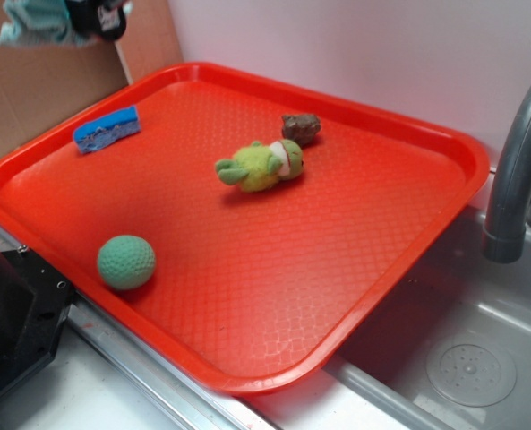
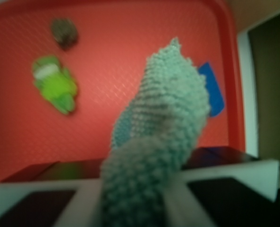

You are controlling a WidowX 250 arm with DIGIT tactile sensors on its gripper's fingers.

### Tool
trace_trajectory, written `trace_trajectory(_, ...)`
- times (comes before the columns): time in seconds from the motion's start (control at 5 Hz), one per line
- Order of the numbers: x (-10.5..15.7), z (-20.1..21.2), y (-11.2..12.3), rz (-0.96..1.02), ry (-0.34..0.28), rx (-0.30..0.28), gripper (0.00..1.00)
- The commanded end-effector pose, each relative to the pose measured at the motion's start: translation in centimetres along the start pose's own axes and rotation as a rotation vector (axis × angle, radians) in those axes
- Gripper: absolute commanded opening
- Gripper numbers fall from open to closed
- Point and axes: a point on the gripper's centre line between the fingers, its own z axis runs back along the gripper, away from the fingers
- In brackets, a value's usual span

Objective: Grab the blue cloth.

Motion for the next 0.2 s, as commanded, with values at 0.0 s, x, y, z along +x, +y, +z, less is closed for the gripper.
trace_trajectory(0.0, 0.02, 3.41, -4.09, -0.020, -0.064, 0.030, 0.00)
